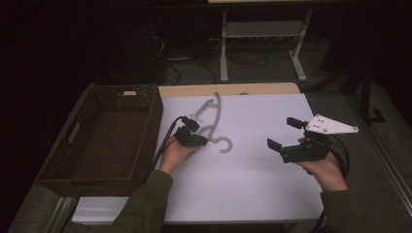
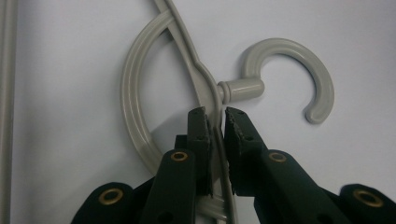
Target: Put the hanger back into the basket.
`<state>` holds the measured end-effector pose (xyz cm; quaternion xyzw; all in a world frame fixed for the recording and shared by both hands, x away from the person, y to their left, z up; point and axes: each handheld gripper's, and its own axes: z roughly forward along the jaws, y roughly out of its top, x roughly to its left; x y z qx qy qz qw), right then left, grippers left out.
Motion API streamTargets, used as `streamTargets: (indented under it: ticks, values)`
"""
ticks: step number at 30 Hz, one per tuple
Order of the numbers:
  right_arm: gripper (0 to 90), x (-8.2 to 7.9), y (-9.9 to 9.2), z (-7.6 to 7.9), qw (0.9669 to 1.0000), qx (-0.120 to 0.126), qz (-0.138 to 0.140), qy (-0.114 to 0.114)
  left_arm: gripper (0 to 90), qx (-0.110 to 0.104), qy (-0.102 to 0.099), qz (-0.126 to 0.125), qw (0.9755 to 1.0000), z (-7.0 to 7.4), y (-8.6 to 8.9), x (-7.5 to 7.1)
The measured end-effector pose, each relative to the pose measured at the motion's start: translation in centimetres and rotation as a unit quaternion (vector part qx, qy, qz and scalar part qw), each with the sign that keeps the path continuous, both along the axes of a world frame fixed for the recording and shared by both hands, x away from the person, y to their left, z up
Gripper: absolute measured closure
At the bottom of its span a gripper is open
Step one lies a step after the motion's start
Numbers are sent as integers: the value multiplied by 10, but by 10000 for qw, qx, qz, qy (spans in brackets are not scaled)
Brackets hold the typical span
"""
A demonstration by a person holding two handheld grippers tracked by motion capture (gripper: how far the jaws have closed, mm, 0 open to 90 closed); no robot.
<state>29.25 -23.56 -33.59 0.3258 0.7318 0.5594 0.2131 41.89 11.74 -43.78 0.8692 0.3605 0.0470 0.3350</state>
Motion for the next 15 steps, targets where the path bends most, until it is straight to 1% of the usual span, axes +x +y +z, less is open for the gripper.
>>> streamTargets:
  ticks: [3, 4, 5, 6, 7, 9, 11, 13, 14, 15]
  values:
    - [0, 0, 1, 0, 10000, 1, 1, -2, 824, -28, 35, -161, 9999, 0, -5, -5]
    - [0, 0, 1, 0, 10000, -2, 1, -23, 826, -82, 79, -291, 9995, 0, -9, -10]
    - [0, 0, 1, 0, 10000, -2, 1, -23, 829, -82, 79, -291, 9995, 0, -9, -10]
    - [0, 0, 1, 0, 10000, -16, 11, -15, 830, -115, 72, -400, 9991, -1, -15, -16]
    - [0, 0, 1, 0, 10000, -18, 12, -14, 830, -108, 80, -473, 9988, 0, -17, -18]
    - [0, 0, 1, 0, 10000, -26, 9, -13, 831, -26, 123, -692, 9975, 1, -22, -23]
    - [0, -1, 1, 0, 10000, -18, 1, -2, 831, -4, 130, -840, 9964, 2, -26, -29]
    - [0, -1, 0, 0, 10000, -7, 3, 6, 832, -35, 121, -945, 9954, 1, -31, -35]
    - [0, -1, 0, 0, 10000, 7, -4, 12, 832, -16, 108, -1049, 9944, 1, -33, -38]
    - [0, -1, 0, 0, 10000, 8, -5, 19, 832, -13, 130, -1072, 9942, 2, -35, -42]
